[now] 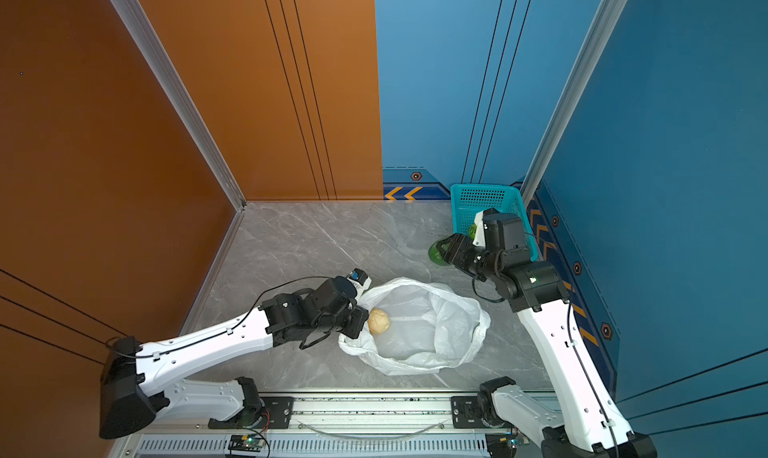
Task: Untie the knot of the plastic bag and take out the fruit
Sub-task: 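Lift the green fruit out and carry it over the teal basket, then open the right gripper to drop the green fruit into the basket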
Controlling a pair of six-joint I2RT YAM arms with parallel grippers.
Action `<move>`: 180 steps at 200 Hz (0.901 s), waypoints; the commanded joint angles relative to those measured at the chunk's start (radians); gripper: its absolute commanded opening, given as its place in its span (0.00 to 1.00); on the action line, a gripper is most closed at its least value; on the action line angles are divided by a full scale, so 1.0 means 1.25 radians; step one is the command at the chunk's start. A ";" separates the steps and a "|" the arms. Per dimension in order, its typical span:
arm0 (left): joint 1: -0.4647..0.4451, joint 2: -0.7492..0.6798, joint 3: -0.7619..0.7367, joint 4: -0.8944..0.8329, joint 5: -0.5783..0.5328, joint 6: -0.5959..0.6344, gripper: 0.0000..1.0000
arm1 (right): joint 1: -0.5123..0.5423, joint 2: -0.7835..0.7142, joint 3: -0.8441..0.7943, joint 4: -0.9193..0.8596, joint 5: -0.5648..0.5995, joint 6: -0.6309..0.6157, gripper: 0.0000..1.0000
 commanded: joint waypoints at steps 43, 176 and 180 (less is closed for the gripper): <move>0.001 -0.019 0.008 -0.020 -0.018 -0.001 0.00 | -0.191 0.171 -0.020 0.183 0.031 -0.072 0.51; -0.001 -0.045 -0.010 -0.009 -0.029 -0.012 0.00 | -0.358 0.622 0.173 0.258 0.163 -0.124 0.68; -0.001 -0.045 -0.010 -0.009 -0.030 -0.012 0.00 | -0.358 0.627 0.178 0.251 0.168 -0.128 0.71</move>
